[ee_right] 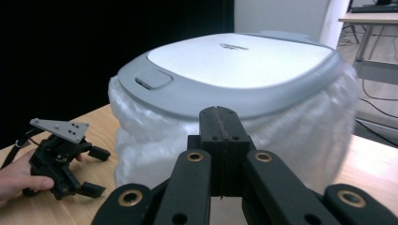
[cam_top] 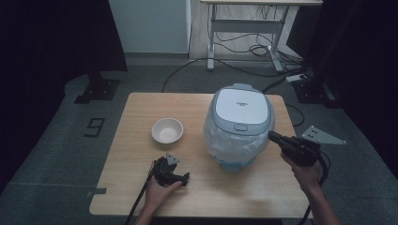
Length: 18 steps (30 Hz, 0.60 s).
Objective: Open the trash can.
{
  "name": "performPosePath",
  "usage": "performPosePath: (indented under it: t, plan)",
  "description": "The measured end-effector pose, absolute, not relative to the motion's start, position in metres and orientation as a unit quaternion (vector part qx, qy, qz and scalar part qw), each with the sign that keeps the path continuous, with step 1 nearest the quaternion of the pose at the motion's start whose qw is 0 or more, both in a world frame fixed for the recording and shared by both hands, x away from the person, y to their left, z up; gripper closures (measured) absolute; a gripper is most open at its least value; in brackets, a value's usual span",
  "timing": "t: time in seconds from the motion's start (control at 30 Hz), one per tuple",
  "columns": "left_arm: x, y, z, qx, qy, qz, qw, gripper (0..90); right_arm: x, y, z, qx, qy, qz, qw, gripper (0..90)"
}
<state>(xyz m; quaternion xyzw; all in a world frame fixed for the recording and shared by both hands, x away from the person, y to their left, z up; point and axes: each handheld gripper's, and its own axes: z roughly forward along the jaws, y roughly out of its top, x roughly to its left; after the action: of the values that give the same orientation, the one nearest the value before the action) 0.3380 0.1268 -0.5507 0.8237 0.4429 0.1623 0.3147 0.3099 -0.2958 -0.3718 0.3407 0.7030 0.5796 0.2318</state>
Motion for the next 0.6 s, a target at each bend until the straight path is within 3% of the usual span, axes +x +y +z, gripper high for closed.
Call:
performPosePath:
  t: [0.6]
  plan:
    - [0.338,0.127,-0.551,0.824,0.443,0.162,0.314,0.1,0.335,-0.253,-0.344,0.306,0.719,0.584,0.22,90.0]
